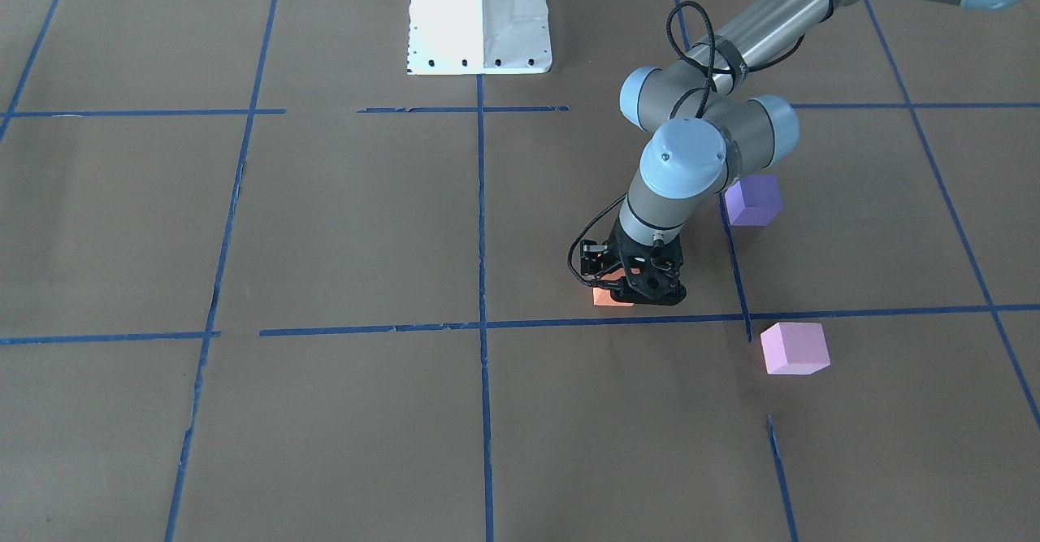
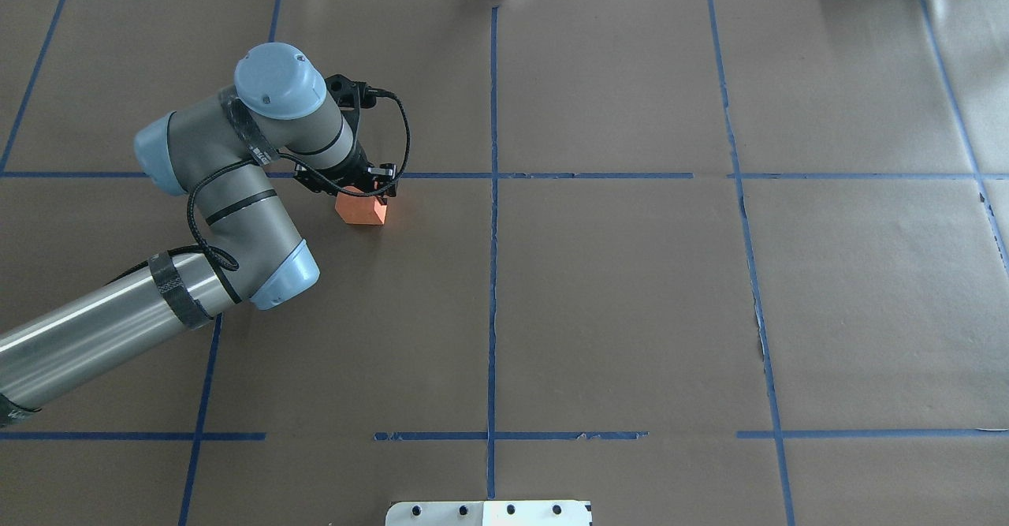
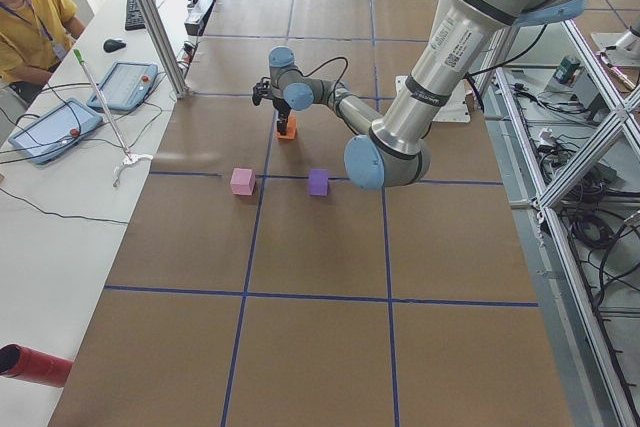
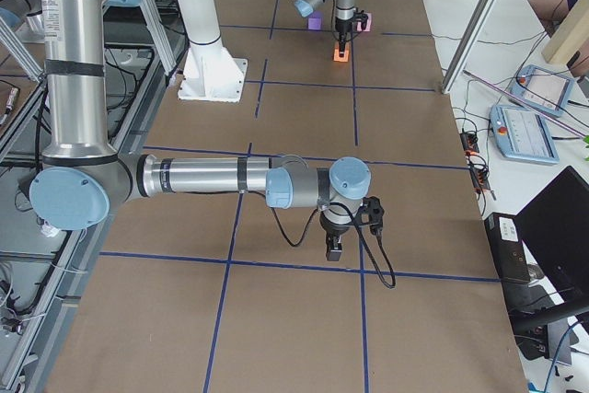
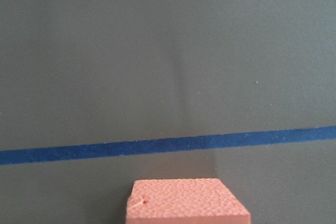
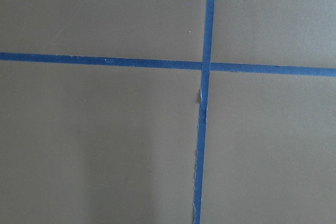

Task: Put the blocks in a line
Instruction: 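Lower the left gripper and grasp the orange cube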

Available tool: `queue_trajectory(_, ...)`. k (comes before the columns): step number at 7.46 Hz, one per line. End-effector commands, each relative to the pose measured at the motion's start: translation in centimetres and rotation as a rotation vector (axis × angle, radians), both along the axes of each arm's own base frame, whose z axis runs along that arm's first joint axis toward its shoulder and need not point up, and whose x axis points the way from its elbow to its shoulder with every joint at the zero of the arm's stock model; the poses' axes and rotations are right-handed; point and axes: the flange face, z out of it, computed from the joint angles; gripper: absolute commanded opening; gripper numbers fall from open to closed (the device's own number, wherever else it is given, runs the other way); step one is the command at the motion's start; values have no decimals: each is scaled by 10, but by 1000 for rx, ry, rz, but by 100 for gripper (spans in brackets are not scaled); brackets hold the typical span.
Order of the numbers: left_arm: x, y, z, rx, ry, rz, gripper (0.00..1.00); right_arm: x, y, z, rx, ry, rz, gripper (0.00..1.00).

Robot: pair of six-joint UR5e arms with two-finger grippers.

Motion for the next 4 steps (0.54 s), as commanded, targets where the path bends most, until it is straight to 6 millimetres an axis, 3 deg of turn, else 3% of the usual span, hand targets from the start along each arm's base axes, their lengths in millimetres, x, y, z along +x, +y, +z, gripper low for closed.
queue_trajectory(1, -6, 5, -2, -5, -66, 46, 40, 0, 0, 0, -1, 0, 0, 100)
queue_trajectory(2, -20, 5, -13, -7, -86, 50, 38, 0, 0, 0, 0, 0, 0, 100)
queue_trajectory(3, -52, -4, -32, 11, -87, 31, 38, 0, 0, 0, 0, 0, 0, 100)
queue_trajectory(4, -89, -10, -38, 30, -69, -12, 39, 0, 0, 0, -1, 0, 0, 100)
